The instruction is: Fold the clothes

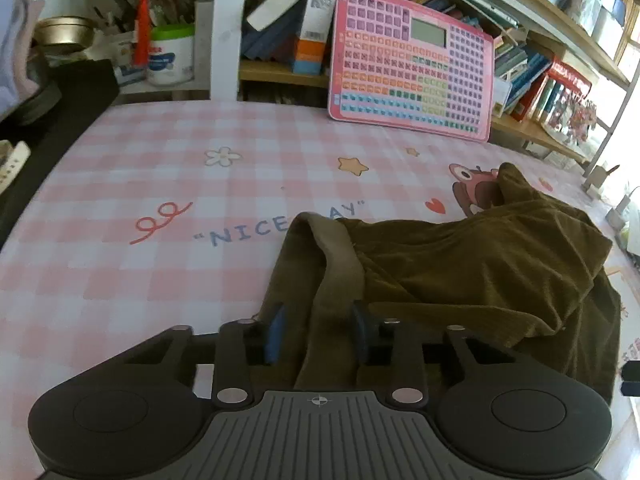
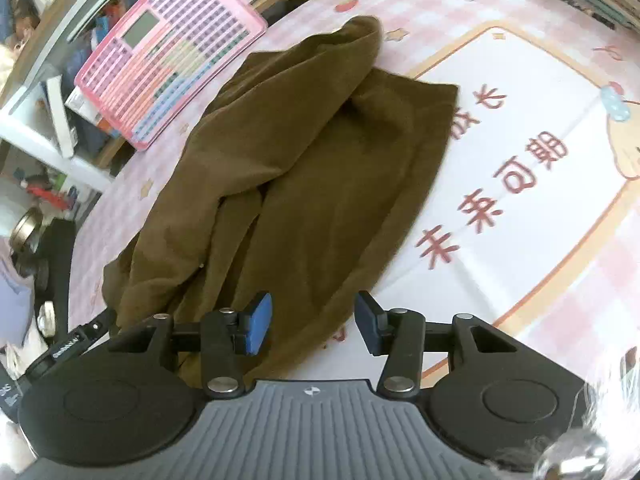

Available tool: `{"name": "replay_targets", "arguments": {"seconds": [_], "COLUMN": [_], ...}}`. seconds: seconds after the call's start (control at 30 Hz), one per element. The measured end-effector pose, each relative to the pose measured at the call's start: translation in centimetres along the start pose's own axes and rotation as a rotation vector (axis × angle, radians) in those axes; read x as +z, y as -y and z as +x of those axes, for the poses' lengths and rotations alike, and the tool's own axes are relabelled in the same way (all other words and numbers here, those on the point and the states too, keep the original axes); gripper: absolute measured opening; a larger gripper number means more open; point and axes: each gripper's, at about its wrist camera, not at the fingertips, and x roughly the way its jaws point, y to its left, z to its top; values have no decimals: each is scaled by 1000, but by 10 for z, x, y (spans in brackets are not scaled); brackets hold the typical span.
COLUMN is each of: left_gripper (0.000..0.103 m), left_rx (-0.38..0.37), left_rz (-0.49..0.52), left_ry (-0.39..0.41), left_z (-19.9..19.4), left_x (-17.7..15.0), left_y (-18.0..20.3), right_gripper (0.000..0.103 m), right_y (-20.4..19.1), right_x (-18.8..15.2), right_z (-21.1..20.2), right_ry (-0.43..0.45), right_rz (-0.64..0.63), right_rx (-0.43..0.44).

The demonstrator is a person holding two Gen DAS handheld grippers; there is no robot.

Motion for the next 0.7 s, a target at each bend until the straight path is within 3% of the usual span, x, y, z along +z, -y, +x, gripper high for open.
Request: {"name": "replay_targets", "arguments": {"seconds": [0.23, 0.3, 0.4, 0.5, 0.57, 0.6, 0.63, 0.7], "left_gripper": [2, 1, 1, 1, 2, 3, 6, 6], "left_rx": [-104, -168, -245, -150, -27, 35, 82, 136], "left_rz": [-8, -39, -86, -294, -328, -259, -208, -211], "left_ry": [12, 39, 160, 344, 382, 334, 215, 25], "left_z": [-2, -18, -59, -94, -92, -77, -51, -9], "left_x": [3, 7, 16, 27, 27, 26, 24, 15], "left_y": [2, 3, 6, -21, -34, -37, -42, -55], "right_gripper": [45, 45, 45, 45, 45, 45, 45, 45], "right_y": [7, 11, 15, 17, 18, 19, 20, 23], "right_x": [5, 10, 16, 23, 26, 28, 30, 34], "right_z": [6, 5, 7, 5, 5, 5, 6, 8], "right_ry": [7, 16, 29, 45, 55, 55, 55, 51], "right_rz": [36, 40, 48, 47, 41, 38, 35, 29], "right_rx": [-32, -54, -79, -92, -94, -95, -96, -105]}}
